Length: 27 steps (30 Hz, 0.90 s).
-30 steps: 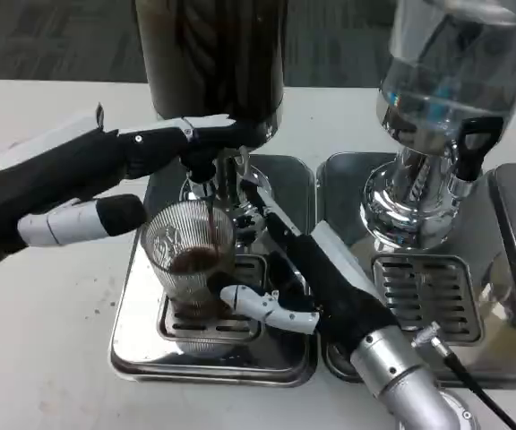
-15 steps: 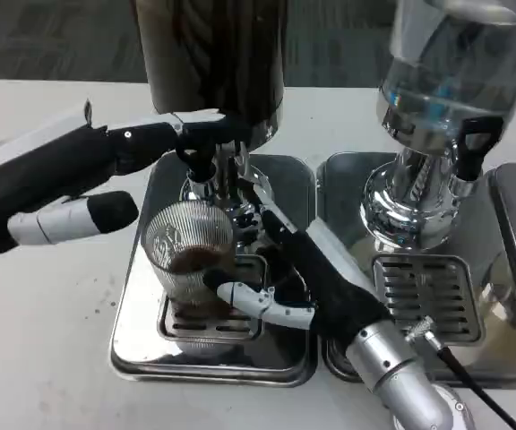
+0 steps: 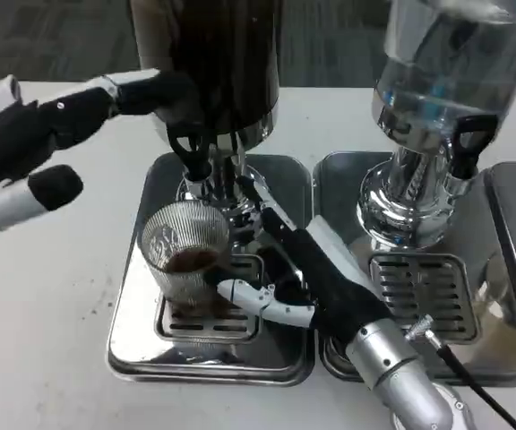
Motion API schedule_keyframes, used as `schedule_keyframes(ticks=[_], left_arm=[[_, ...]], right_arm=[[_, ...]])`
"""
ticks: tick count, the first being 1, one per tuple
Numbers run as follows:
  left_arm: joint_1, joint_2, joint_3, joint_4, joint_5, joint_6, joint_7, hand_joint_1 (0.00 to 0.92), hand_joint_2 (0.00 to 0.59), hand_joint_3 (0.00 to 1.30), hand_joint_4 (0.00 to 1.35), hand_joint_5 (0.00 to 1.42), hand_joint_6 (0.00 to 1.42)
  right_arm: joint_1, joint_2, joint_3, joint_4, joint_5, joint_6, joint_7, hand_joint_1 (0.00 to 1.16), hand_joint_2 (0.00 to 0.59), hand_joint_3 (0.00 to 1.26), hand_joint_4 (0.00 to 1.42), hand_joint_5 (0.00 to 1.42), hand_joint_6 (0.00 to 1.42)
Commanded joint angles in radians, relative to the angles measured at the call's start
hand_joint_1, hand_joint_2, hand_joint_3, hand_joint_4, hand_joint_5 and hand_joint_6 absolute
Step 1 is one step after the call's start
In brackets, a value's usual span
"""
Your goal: Grasp the cup under the faucet to collect the drink, then remove the cup.
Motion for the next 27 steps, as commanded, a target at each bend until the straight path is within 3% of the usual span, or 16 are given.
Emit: schedule_keyframes(ticks=[1, 14, 27], left_arm=[[0.027, 0.009, 0.041, -0.001, 0.012, -0.021, 0.051, 0.0, 0.087, 0.19, 0.1, 0.12, 0.12], [0.125, 0.063, 0.105, 0.034, 0.135, -0.044, 0.184, 0.0, 0.092, 0.17, 0.09, 0.12, 0.12], [0.098, 0.048, 0.048, 0.252, 0.186, -0.135, 0.211, 0.0, 0.091, 0.16, 0.08, 0.1, 0.11]], right_arm=[[0.003, 0.004, -0.004, -0.006, 0.004, -0.017, -0.01, 0.56, 0.235, 0.0, 0.0, 0.0, 0.06], [-0.008, 0.007, -0.004, -0.005, 0.006, -0.013, -0.002, 0.54, 0.239, 0.0, 0.0, 0.0, 0.06], [-0.01, 0.01, -0.002, -0.011, 0.014, -0.016, 0.01, 0.54, 0.232, 0.0, 0.0, 0.0, 0.05]])
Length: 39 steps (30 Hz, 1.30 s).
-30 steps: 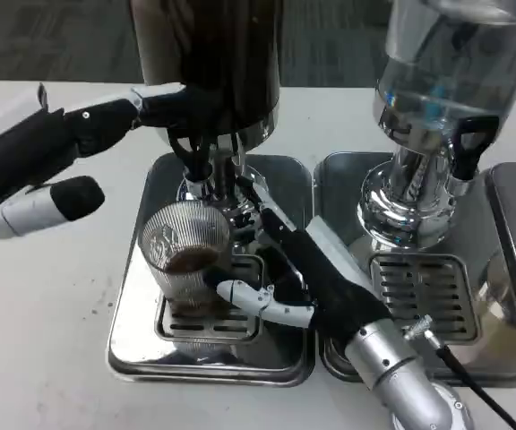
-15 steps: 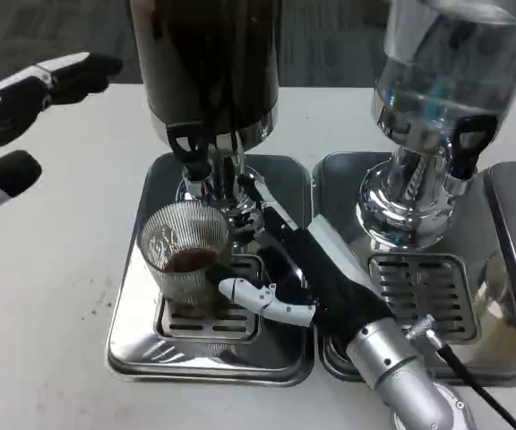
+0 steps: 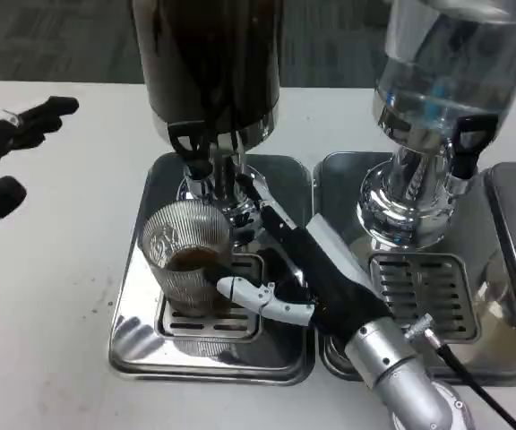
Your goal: Grasp the cup under the faucet to collect the drink, then remove the cup.
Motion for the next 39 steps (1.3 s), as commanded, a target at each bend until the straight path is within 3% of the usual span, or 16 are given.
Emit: schedule_keyframes(ticks=[1, 11, 24, 39], left_arm=[[-0.029, -0.001, -0.035, 0.085, 0.019, -0.049, 0.009, 0.0, 0.091, 0.16, 0.08, 0.1, 0.11], [-0.065, -0.006, -0.077, 0.204, 0.025, -0.096, 0.02, 0.0, 0.096, 0.15, 0.08, 0.1, 0.11], [-0.086, -0.003, -0.088, 0.271, 0.034, -0.115, 0.021, 0.0, 0.107, 0.17, 0.09, 0.1, 0.11], [-0.083, 0.009, -0.099, 0.295, 0.038, -0.117, 0.031, 0.0, 0.116, 0.22, 0.1, 0.1, 0.11]], right_arm=[[-0.009, 0.007, 0.0, -0.008, 0.015, -0.016, 0.011, 0.54, 0.231, 0.0, 0.0, 0.0, 0.05], [-0.011, 0.013, -0.003, -0.003, 0.034, -0.027, 0.026, 0.48, 0.219, 0.0, 0.0, 0.0, 0.06], [-0.052, 0.009, 0.028, 0.038, 0.022, -0.019, 0.045, 0.43, 0.198, 0.0, 0.0, 0.0, 0.05], [-0.1, 0.026, 0.033, 0.138, 0.064, -0.077, 0.108, 0.34, 0.163, 0.0, 0.0, 0.0, 0.02]])
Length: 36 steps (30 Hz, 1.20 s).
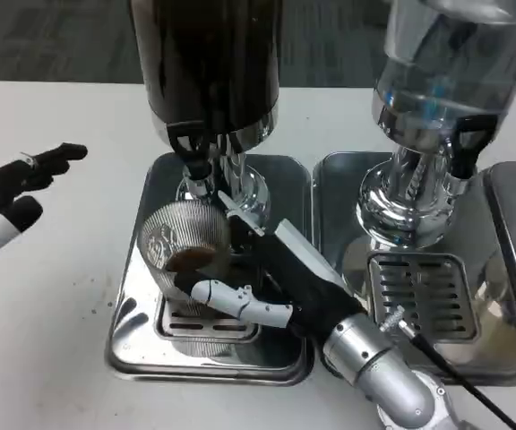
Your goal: Grasp the cup under the faucet to collect the drink, then remove the cup.
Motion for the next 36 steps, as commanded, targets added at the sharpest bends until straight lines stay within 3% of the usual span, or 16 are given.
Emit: schedule_keyframes(ticks=[1, 7, 20, 36], left_arm=[[0.0, 0.013, -0.002, 0.009, 0.009, -0.014, 0.012, 0.0, 0.117, 0.22, 0.1, 0.1, 0.11], [0.004, 0.013, 0.001, 0.013, 0.004, -0.009, 0.012, 0.0, 0.117, 0.23, 0.11, 0.1, 0.11], [0.016, 0.014, 0.003, 0.009, -0.001, 0.001, 0.01, 0.0, 0.126, 0.26, 0.12, 0.1, 0.11], [0.03, 0.018, 0.003, 0.002, -0.002, 0.01, 0.007, 0.0, 0.157, 0.27, 0.12, 0.11, 0.11]], right_arm=[[-0.022, 0.005, 0.003, 0.025, 0.009, -0.034, 0.021, 0.34, 0.163, 0.0, 0.0, 0.0, 0.02], [-0.024, 0.005, 0.005, 0.027, 0.001, -0.035, 0.019, 0.34, 0.16, 0.0, 0.0, 0.0, 0.02], [-0.02, 0.017, 0.02, 0.005, -0.056, -0.004, -0.018, 0.49, 0.167, 0.0, 0.0, 0.0, 0.04], [0.018, 0.02, 0.046, -0.06, -0.096, 0.041, -0.047, 0.52, 0.171, 0.0, 0.0, 0.0, 0.13]])
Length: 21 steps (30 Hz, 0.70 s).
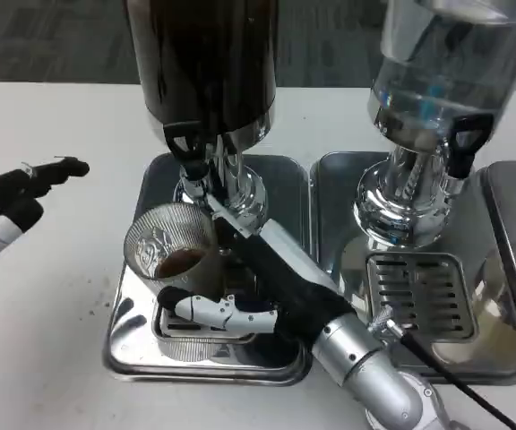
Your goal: Grasp the cup under the faucet to collect the drink, then remove the cup.
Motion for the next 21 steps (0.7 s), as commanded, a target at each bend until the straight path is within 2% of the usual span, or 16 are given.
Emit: schedule_keyframes(ticks=[1, 4, 5, 6, 14, 21], left_arm=[[0.015, 0.018, 0.003, -0.004, -0.001, 0.01, 0.004, 0.0, 0.158, 0.27, 0.12, 0.11, 0.11], [0.018, 0.02, 0.003, -0.007, -0.001, 0.013, 0.005, 0.0, 0.161, 0.27, 0.12, 0.1, 0.11], [0.019, 0.021, 0.003, -0.007, -0.001, 0.013, 0.005, 0.0, 0.162, 0.27, 0.12, 0.1, 0.11], [0.02, 0.021, 0.003, -0.008, 0.0, 0.014, 0.005, 0.0, 0.164, 0.27, 0.12, 0.1, 0.11], [0.025, 0.025, 0.006, -0.012, -0.003, 0.019, 0.005, 0.0, 0.172, 0.27, 0.12, 0.1, 0.11], [0.025, 0.029, 0.005, -0.01, -0.001, 0.021, 0.003, 0.0, 0.184, 0.27, 0.12, 0.1, 0.11]], right_arm=[[0.014, 0.013, 0.013, -0.017, -0.013, 0.009, -0.014, 0.52, 0.171, 0.0, 0.0, 0.0, 0.13], [0.019, 0.02, 0.018, -0.027, -0.023, 0.024, -0.024, 0.52, 0.17, 0.0, 0.0, 0.0, 0.16], [0.024, 0.02, 0.022, -0.038, -0.047, 0.035, -0.048, 0.53, 0.17, 0.0, 0.0, 0.0, 0.17], [0.022, 0.023, 0.021, -0.037, -0.036, 0.044, -0.035, 0.53, 0.17, 0.0, 0.0, 0.0, 0.18], [0.02, 0.02, 0.03, -0.039, -0.052, 0.03, -0.048, 0.53, 0.17, 0.0, 0.0, 0.0, 0.22], [0.026, 0.022, 0.039, -0.044, -0.073, 0.048, -0.064, 0.55, 0.173, 0.0, 0.0, 0.09, 0.29]])
